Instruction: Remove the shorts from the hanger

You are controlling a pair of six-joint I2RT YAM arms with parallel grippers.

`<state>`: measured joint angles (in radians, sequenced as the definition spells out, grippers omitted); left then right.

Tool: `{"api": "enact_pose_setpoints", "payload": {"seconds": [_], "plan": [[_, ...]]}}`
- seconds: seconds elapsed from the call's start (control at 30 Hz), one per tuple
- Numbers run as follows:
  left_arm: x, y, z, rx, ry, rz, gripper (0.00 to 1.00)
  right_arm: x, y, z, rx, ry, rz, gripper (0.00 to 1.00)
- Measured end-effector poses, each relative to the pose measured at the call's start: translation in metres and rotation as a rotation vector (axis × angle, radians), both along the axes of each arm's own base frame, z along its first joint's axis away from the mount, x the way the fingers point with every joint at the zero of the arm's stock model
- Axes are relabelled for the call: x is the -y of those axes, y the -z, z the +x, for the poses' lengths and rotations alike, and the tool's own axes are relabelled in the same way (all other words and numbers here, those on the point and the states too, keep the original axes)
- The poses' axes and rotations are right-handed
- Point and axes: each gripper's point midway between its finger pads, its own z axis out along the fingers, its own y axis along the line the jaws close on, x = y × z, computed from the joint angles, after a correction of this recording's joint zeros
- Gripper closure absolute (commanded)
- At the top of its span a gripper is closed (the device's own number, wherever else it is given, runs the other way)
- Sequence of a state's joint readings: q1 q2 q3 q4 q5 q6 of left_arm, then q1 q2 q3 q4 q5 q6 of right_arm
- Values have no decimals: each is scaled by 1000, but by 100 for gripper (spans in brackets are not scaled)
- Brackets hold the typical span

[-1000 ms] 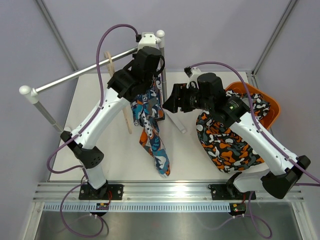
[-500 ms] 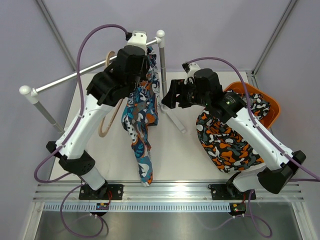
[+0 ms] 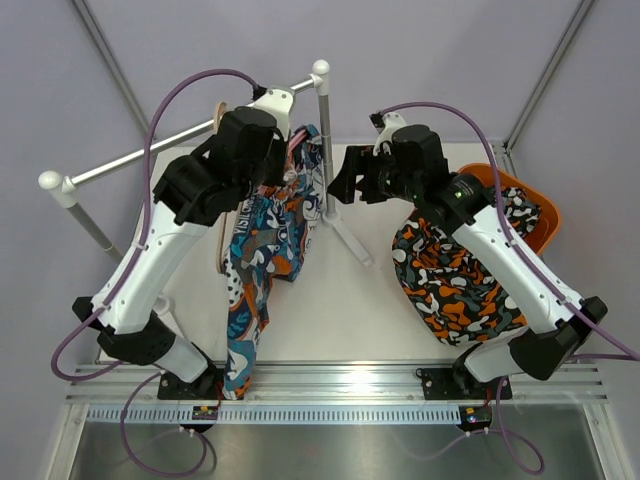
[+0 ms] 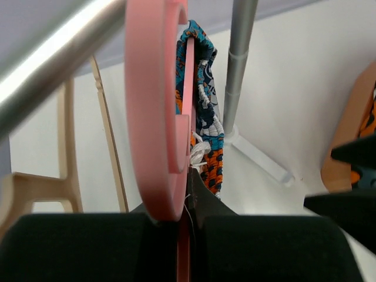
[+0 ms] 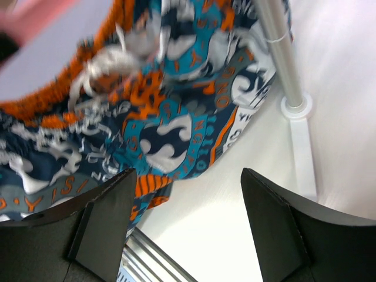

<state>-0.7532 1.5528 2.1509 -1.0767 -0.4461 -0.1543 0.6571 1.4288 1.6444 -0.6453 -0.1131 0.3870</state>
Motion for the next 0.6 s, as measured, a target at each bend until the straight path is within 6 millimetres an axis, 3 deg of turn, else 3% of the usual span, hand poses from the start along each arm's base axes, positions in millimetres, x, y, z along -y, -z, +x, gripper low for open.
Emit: {"api": "enact_pose_setpoints", "payload": {"seconds": [0.17, 0.33, 0.6], "plan": [[3, 22, -20, -72, 87, 2, 100, 7, -5, 15, 6, 31, -7, 20], [-1, 25, -41, -93, 146, -23, 100, 4, -5, 24, 9, 35, -17, 21], [-3, 35, -74, -123, 239, -53, 100, -5, 14, 36, -32, 33, -48, 22]]}}
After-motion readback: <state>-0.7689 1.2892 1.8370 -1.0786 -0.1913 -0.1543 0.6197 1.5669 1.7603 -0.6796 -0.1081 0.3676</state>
